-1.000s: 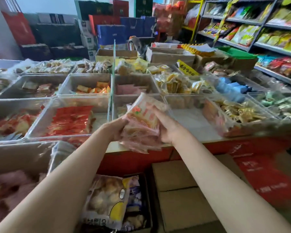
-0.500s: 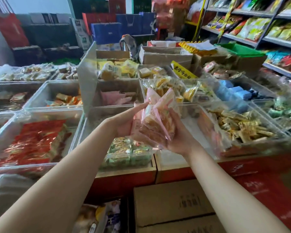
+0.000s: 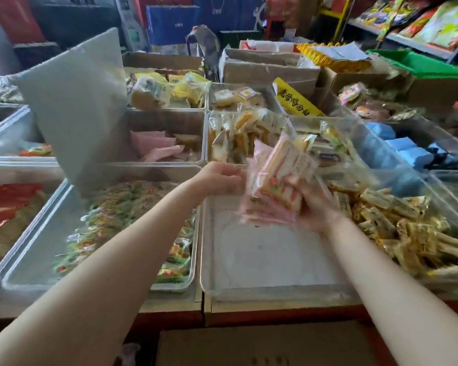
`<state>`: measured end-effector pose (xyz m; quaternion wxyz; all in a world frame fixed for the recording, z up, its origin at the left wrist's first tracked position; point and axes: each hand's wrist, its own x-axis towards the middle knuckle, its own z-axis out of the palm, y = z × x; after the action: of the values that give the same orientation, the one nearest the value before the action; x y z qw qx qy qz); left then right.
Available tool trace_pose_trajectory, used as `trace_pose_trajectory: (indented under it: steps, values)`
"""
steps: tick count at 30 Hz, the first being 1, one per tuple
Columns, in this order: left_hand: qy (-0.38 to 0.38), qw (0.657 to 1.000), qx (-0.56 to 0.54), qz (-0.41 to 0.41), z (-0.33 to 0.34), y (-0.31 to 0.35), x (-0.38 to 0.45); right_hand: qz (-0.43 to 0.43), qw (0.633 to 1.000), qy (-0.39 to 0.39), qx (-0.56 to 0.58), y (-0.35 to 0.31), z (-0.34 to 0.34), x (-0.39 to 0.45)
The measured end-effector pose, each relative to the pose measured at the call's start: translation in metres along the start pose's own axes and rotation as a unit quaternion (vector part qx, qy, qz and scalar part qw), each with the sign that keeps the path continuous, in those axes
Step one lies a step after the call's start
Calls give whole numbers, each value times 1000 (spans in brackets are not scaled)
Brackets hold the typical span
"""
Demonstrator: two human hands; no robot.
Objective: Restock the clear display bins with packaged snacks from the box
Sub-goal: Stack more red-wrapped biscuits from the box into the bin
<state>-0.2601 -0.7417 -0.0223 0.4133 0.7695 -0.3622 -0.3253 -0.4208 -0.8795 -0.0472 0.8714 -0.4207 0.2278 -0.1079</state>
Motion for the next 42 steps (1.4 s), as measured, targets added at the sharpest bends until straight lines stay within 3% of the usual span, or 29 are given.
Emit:
trace_pose_trajectory:
  steps: [2,3,4,5,7,10,13,14,18,21,24,26,28,31,34,38,42]
  values:
    - [110,983,146,2,3,-18,7,20,989,12,-146,4,-19,22]
    - [139,971,192,0,4,-27,5,28,965,9,-261,9,-24,34]
    - [142,962,235,2,4,-34,3,36,917,4,-397,16,-25,47]
    - [125,954,273,5,6,-40,2,46,841,-1,-540,26,-24,63]
    - [95,945,312,15,10,-47,-1,55,689,-33,-722,51,-15,88]
    - [94,934,344,25,8,-51,0,20,544,-84,-834,54,-4,100]
    - [88,932,349,31,3,-58,3,-58,361,-127,-922,44,-15,102]
    - [86,931,353,31,3,-60,4,-88,328,-141,-930,46,-17,102]
    - [88,924,369,42,4,-65,7,-165,338,-183,-908,62,-4,115]
    - [76,891,445,49,7,-66,11,-139,354,-108,-919,58,-3,113]
    - [48,841,534,72,14,-62,16,-28,436,-16,-899,55,-19,94]
    - [-17,818,572,58,19,-57,23,43,492,-28,-869,60,-24,86]
    - [-77,787,612,21,24,-56,31,56,507,-39,-859,67,-20,87]
    - [-107,733,671,-22,29,-60,39,46,535,5,-843,78,-4,100]
    - [-101,730,675,-23,32,-66,40,61,566,72,-819,90,6,105]
    - [-80,752,653,-31,31,-69,42,69,573,31,-816,83,-1,101]
    - [-78,731,676,-45,37,-70,49,101,472,-8,-876,68,-15,96]
